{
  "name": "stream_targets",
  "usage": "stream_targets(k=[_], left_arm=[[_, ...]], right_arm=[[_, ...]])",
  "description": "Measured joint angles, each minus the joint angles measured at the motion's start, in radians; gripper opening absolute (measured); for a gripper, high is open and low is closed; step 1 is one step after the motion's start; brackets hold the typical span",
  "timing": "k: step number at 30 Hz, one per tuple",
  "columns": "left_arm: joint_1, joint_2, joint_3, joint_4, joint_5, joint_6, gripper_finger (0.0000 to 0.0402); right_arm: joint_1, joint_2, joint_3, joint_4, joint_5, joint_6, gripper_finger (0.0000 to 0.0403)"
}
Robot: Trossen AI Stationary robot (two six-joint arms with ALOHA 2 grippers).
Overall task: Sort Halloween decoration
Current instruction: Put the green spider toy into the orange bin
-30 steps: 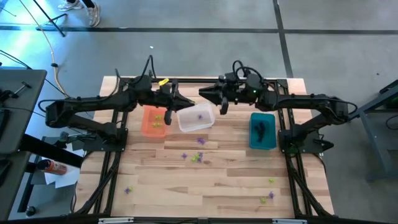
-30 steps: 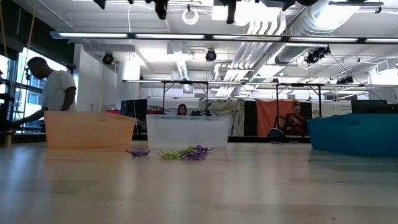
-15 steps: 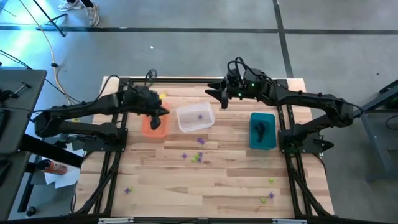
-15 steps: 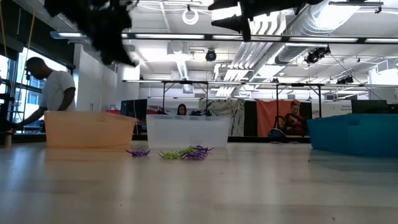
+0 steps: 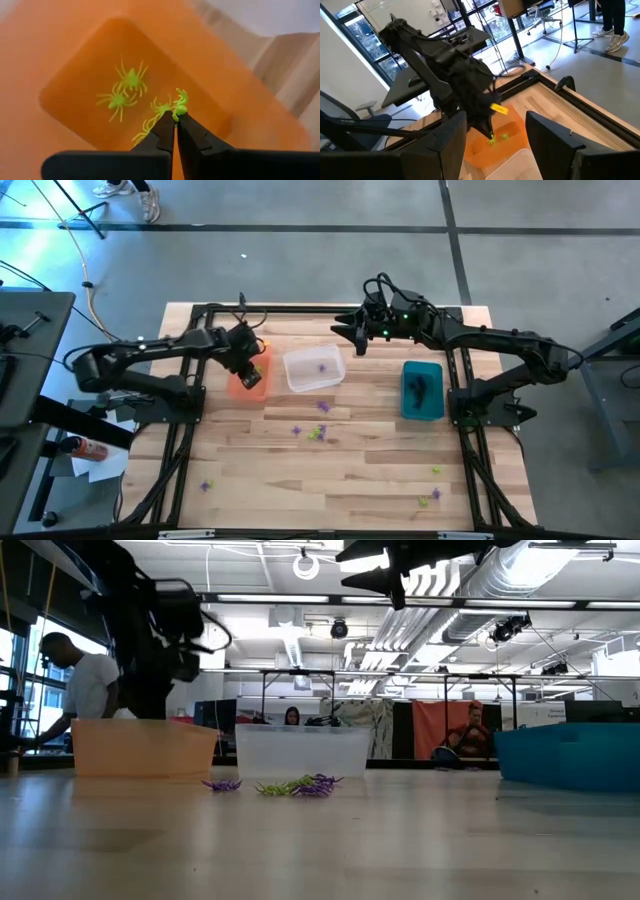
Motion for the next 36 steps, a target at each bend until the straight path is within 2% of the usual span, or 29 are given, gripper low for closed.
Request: stream_targets(k=[4,7,11,17,21,30,36], left_arm=[[0.025,0.099,0.0,-0.007,-0.006,0.0,0.0],[0.036,0.149,0.0,0.005,-0.056,-0.009,0.0],[0.037,0.17,0.003,0.007,-0.098,-0.024,0.0],[0.036,0.157,0.002,0.008,-0.095,-0.018,0.0011],[0.037,0.142,0.035,-0.025,-0.096,-0.016,0.0041],[0.037,0.116,0.146,-0.177,-0.065,0.019,0.0145],[0.037,0.116,0.222,-0.273,-0.053,0.02,0.0188]], right_arm=[[0.0,0.0,0.0,-0.001,0.0,-0.002,0.02],[0.0,0.0,0.0,-0.001,0.001,-0.002,0.02],[0.0,0.0,0.0,-0.003,0.002,0.009,0.02],[0.0,0.0,0.0,-0.003,0.002,0.009,0.02],[0.0,0.0,0.0,-0.003,0.002,0.009,0.02],[0.0,0.0,0.0,-0.003,0.002,0.013,0.02],[0.0,0.0,0.0,-0.004,0.0,0.012,0.02]])
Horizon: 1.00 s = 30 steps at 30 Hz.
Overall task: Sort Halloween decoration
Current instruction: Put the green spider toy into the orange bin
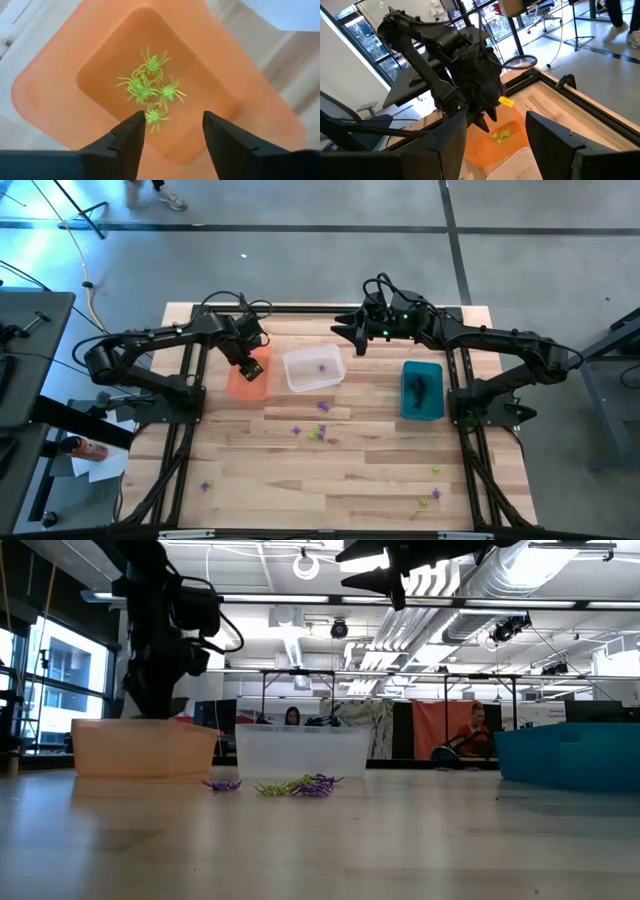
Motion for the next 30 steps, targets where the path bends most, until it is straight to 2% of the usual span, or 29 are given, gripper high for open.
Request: stream_targets(k=[4,6,11,17,21,25,30], left_arm=[[0.0,-0.021,0.092,-0.059,0.07,-0.001,0.0199],[-0.005,-0.06,0.137,-0.039,0.119,-0.013,0.0199],[-0.068,-0.219,0.174,0.195,0.181,-0.036,0.0196],[-0.213,-0.378,0.156,0.44,0.169,-0.095,0.0193],[-0.299,-0.417,0.155,0.464,0.112,-0.175,0.0193],[-0.349,-0.428,0.154,0.468,0.101,-0.222,0.0193],[-0.373,-0.433,0.154,0.481,0.101,-0.217,0.0193]], right_arm=[[-0.01,-0.011,0.0,-0.009,-0.046,-0.007,0.02],[-0.025,-0.036,0.0,-0.028,-0.092,-0.013,0.02],[-0.047,-0.095,0.0,-0.148,-0.194,-0.021,0.02],[0.019,-0.113,0.0,-0.217,-0.278,-0.004,0.02],[0.076,-0.111,0.0,-0.243,-0.297,-0.055,0.02],[0.105,-0.111,0.0,-0.25,-0.297,-0.078,0.02],[0.158,-0.081,0.0,-0.249,-0.256,0.057,0.02]])
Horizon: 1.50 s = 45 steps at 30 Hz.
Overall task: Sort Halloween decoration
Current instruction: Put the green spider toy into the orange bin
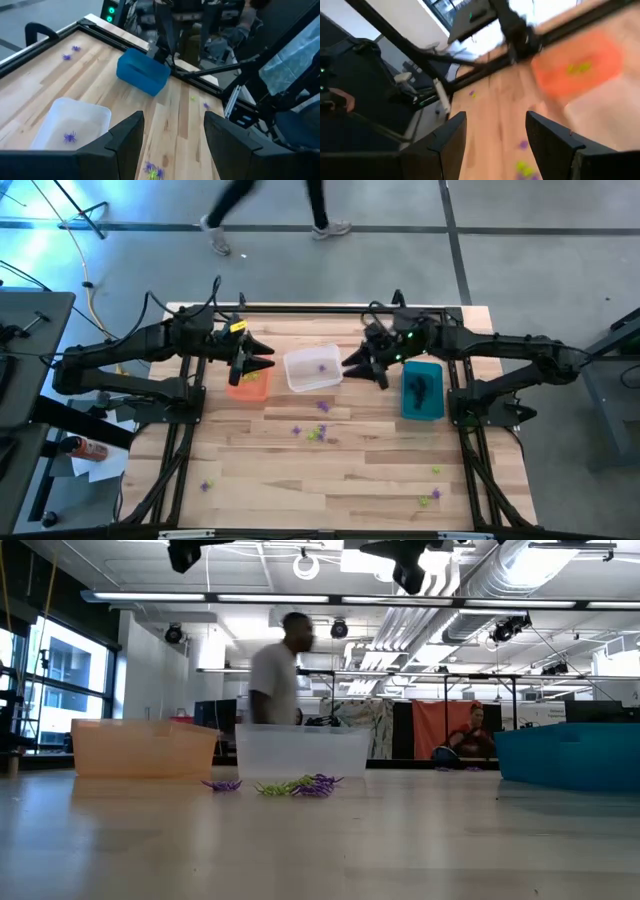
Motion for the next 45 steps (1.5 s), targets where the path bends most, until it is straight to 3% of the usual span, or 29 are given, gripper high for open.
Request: stream_targets(k=[4,10,18,26,33,45], left_arm=[[-0.003,-0.003,0.0,0.001,0.001,0.049,0.0193],[-0.003,-0.005,0.0,-0.001,0.008,0.126,0.0193],[-0.003,-0.003,0.0,-0.003,0.008,0.129,0.0193],[-0.003,-0.003,0.0,-0.003,0.009,0.106,0.0193],[-0.003,-0.003,0.0,-0.003,0.009,0.105,0.0193],[-0.003,-0.003,0.0,-0.006,0.009,0.104,0.0193]], right_arm=[[0.098,0.075,0.0,0.0,0.084,0.154,0.02],[0.234,0.271,0.046,-0.045,0.3,0.376,0.02],[0.302,0.607,0.282,-0.289,0.319,0.573,0.02],[0.32,0.876,0.575,-0.579,0.326,0.588,0.02],[0.32,0.983,0.718,-0.68,0.355,0.589,0.02],[0.33,1.018,0.724,-0.689,0.398,0.678,0.0182]])
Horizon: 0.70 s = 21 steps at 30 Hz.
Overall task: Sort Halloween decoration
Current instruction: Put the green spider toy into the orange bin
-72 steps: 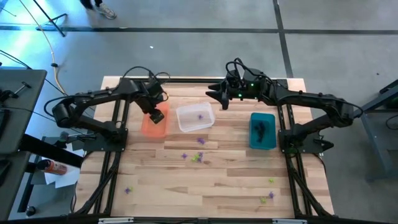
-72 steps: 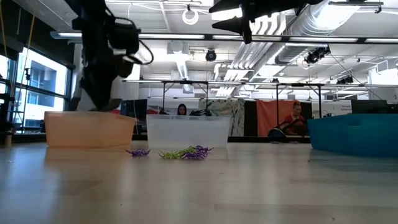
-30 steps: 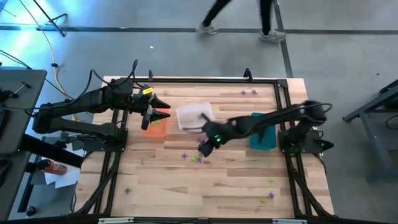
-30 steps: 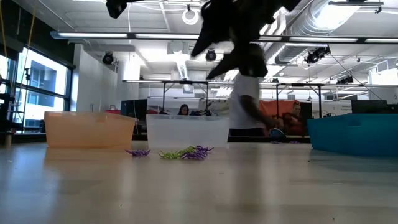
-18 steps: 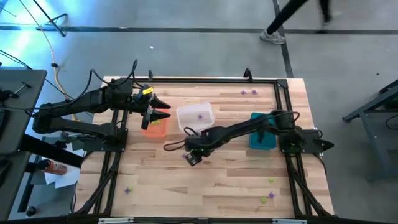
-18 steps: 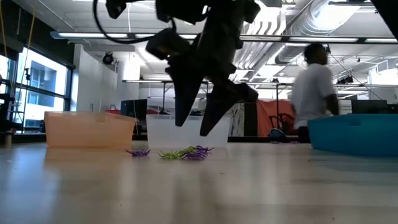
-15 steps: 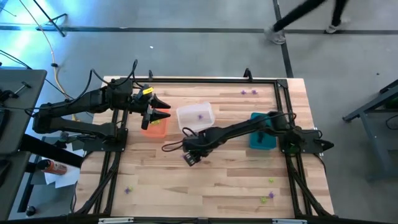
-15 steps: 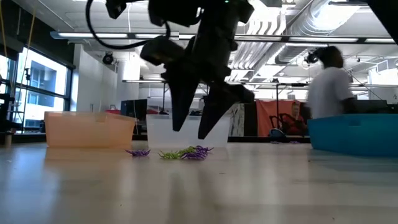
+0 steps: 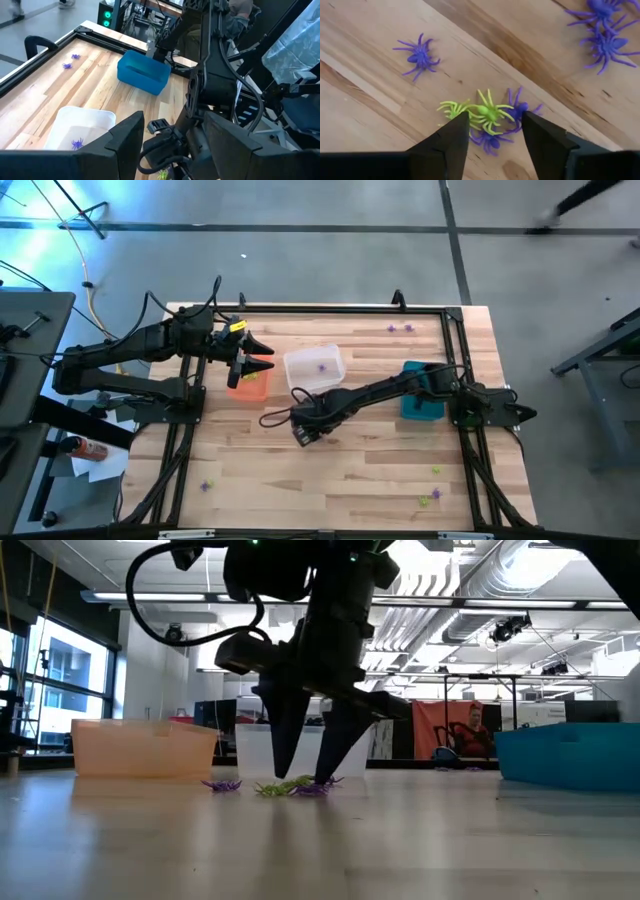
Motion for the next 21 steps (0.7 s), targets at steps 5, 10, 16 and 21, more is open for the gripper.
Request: stream_targets(k=[5,10,16,21], left_arm=[[0.0,0.0,0.0,0.0,0.0,0.0,0.0193],[0.0,0.0,0.0,0.0,0.0,0.016,0.0193],[0.0,0.0,0.0,0.0,0.0,0.019,0.0193],[0.0,0.0,0.0,-0.004,0.0,0.044,0.0193]], right_arm=[[0.003,0.0,0.0,0.0,0.0,0.004,0.0133],[0.002,0.0,0.0,0.0,0.0,0.004,0.0079],[0.003,0.0,0.0,0.0,0.0,-0.005,0.0011],[0.003,-0.01,0.032,-0.082,-0.011,-0.069,0.0007]])
